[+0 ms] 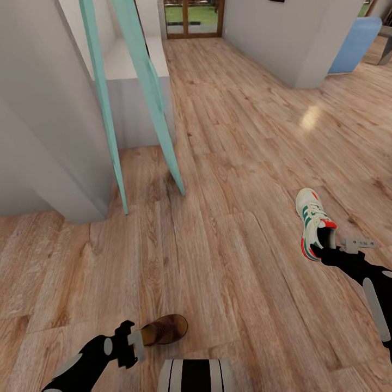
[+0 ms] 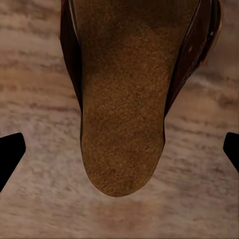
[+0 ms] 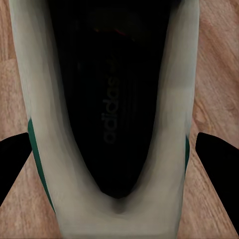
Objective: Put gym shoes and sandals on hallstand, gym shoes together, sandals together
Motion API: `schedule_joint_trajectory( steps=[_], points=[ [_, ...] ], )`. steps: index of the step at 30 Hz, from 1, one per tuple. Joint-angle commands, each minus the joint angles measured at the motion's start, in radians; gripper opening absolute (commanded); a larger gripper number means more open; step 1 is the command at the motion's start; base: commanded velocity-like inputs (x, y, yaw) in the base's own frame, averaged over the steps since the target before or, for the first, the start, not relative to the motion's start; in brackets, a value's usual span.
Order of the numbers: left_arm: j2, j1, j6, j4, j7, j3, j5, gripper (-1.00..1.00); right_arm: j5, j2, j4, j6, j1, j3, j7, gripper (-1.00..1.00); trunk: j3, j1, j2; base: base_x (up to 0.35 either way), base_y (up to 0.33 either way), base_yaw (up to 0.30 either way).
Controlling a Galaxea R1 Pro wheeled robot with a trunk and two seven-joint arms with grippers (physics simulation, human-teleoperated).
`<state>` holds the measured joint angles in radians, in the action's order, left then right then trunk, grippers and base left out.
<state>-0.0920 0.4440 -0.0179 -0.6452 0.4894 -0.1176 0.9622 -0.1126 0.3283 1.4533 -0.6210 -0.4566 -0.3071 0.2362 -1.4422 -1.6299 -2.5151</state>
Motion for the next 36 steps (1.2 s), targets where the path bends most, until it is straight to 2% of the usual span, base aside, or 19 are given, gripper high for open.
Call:
schedule_joint_trajectory(
  steps=[1, 9, 17, 22, 31, 36],
  points=[
    [0.000, 0.001, -0.002, -0.003, 0.003, -0.004, 0.006, 1.00, -0.009, 0.000, 0.001, -0.006, -0.001, -0.001, 0.000, -1.00, -0.001, 0.000, 0.000, 0.000, 0.000, -0.002],
    [0.017, 0.005, -0.001, -0.006, 0.000, -0.004, 0.006, 1.00, -0.010, 0.000, 0.001, -0.006, -0.001, -0.001, 0.000, -1.00, -0.001, 0.000, 0.000, 0.000, 0.000, 0.000],
    [0.021, 0.008, -0.001, -0.007, -0.002, -0.005, 0.006, 1.00, -0.010, 0.000, 0.001, -0.006, -0.001, -0.001, 0.000, -1.00, -0.033, -0.003, -0.002, 0.000, 0.000, 0.000],
    [0.021, 0.009, -0.001, -0.007, -0.025, -0.005, 0.006, 1.00, -0.010, 0.000, 0.001, -0.006, -0.001, -0.001, 0.000, -1.00, -0.058, -0.006, -0.003, 0.000, 0.000, 0.000],
    [0.020, 0.014, -0.005, -0.019, -0.036, -0.005, 0.007, 1.00, -0.010, 0.000, 0.001, -0.006, -0.001, -0.001, 0.000, -1.00, -0.069, -0.006, -0.003, 0.000, 0.000, 0.000],
    [0.019, 0.011, -0.073, -0.088, -0.034, -0.007, 0.009, 1.00, -0.009, 0.000, 0.001, -0.006, -0.001, -0.001, 0.000, -1.00, -0.070, -0.006, -0.003, 0.000, 0.000, 0.000]
  ],
)
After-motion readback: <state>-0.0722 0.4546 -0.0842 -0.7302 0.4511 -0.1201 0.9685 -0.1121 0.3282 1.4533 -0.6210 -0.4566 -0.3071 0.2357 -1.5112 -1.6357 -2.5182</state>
